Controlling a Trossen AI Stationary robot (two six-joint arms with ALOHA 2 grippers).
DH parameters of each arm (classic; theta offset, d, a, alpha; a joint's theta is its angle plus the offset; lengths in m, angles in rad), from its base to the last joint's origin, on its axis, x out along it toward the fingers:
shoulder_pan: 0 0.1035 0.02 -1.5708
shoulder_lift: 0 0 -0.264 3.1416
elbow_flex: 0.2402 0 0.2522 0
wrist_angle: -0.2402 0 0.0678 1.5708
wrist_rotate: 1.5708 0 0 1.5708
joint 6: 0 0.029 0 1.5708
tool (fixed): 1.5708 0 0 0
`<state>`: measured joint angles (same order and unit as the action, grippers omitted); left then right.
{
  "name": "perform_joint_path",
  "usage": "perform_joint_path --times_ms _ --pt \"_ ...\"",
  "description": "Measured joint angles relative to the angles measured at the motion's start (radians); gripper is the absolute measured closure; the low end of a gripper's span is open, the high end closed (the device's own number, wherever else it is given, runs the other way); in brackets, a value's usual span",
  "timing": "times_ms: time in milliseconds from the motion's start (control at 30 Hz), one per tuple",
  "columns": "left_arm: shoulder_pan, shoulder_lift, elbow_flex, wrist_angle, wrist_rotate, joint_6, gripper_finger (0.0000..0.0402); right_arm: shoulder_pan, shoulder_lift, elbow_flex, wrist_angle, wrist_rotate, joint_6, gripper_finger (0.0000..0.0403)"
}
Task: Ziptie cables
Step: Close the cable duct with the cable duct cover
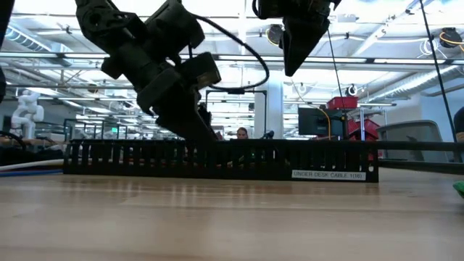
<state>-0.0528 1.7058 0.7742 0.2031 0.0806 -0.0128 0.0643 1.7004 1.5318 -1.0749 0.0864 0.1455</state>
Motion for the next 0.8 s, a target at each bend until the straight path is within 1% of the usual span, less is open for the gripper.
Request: perform_joint_path --times_ms 100,233,533,800 --pt "0.0 0.028 0.0 0.004 0.026 -0.008 0.0037 0.0 0.0 0.0 0.0 0.0 -0.001 0.0403" --pt "-0.002 0.042 0.0 0.022 0.031 -0.031 0.0039 0.0 0.0 0.0 0.0 0.0 -0.002 0.0403" --pt "-0.002 0.04 0.0 0.053 0.022 -0.034 0.0076 0.0 0.0 0.0 0.0 0.0 -0.001 0.0403" --pt "-0.002 0.04 0.0 0.054 0.02 -0.026 0.0079 -0.001 0.0 0.0 0.001 0.0 -0.003 0.0403"
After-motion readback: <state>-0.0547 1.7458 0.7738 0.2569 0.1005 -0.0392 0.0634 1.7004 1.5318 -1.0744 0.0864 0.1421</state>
